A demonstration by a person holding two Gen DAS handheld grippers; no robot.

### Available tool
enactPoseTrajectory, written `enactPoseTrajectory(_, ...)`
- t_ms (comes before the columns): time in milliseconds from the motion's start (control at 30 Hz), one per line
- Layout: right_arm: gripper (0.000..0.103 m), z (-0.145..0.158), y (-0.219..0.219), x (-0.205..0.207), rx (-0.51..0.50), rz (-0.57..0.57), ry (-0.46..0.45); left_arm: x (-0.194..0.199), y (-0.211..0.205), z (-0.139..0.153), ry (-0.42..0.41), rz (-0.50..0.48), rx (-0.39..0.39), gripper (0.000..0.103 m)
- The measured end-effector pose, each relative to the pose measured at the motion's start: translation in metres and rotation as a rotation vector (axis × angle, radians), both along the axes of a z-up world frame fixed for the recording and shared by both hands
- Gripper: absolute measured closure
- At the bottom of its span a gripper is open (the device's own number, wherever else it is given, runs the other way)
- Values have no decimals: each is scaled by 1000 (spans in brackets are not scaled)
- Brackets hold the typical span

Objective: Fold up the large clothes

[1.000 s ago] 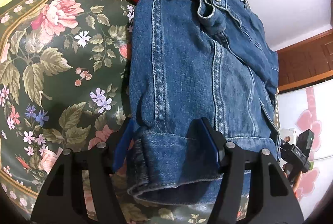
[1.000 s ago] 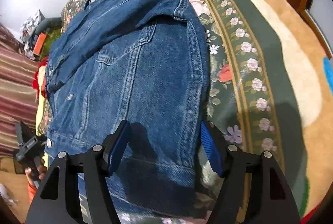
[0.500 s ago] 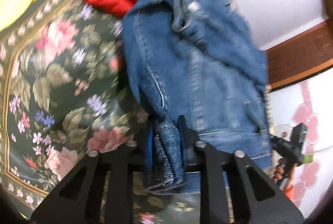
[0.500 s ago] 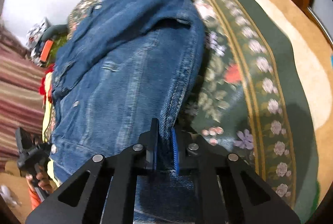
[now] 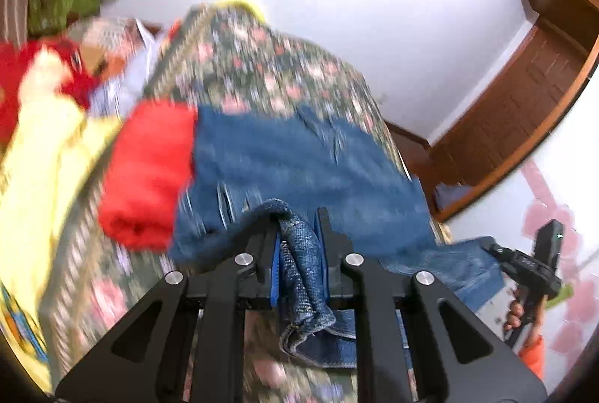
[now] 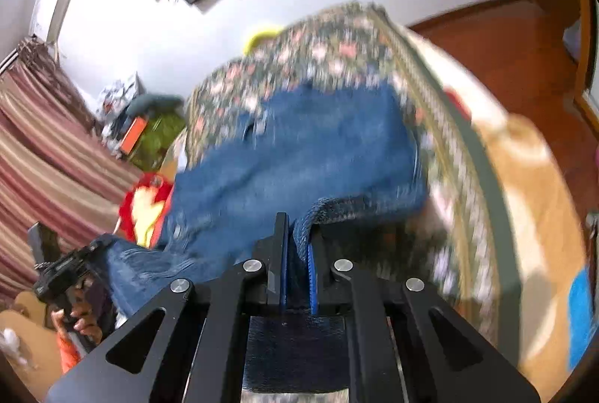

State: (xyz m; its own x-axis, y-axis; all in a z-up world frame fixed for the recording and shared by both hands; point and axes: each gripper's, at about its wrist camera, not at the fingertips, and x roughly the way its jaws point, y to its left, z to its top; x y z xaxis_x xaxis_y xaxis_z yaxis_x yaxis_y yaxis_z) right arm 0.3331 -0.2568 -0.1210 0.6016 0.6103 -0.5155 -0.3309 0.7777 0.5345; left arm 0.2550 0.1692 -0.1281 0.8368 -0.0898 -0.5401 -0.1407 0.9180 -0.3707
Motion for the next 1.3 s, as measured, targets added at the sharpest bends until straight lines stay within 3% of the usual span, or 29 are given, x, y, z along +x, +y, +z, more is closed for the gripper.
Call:
enactPoseTrajectory(133,97,22,9,44,-23,-72,-36,35,18,23,-50,62,12,88)
enactPoseTrajectory(300,97,29,31,100,-54,-95,-40,95,34,29,-32,126,84,88)
enactPoseTrajectory(500,97,-8,53,146,-134,-92,23,163,52,-12,78,163,190,86)
enactPoseTrajectory(733,97,-71,63,176,-190,-73,147,201,64,-75,197,146,242,81)
enactPoseTrajectory(867,97,-71,72,174,-256,-54,123,215,73,-100,299,109,218,79)
enactPoseTrajectory(1033,94,-49,76,158,-340,-19,97,203,67,-92,306,76,228,77)
enactPoseTrajectory(1100,92,-40,74,149,-326,-17,95,194,59,-80,309,73,276,67)
enactPoseTrajectory(1167,87,-29,73,138,-314,-14,85,184,52,-65,289,77,314,48)
enactPoseTrajectory(1300,57,-5,67,108,-336,-47,-3,161,44,-34,218,69,345,45)
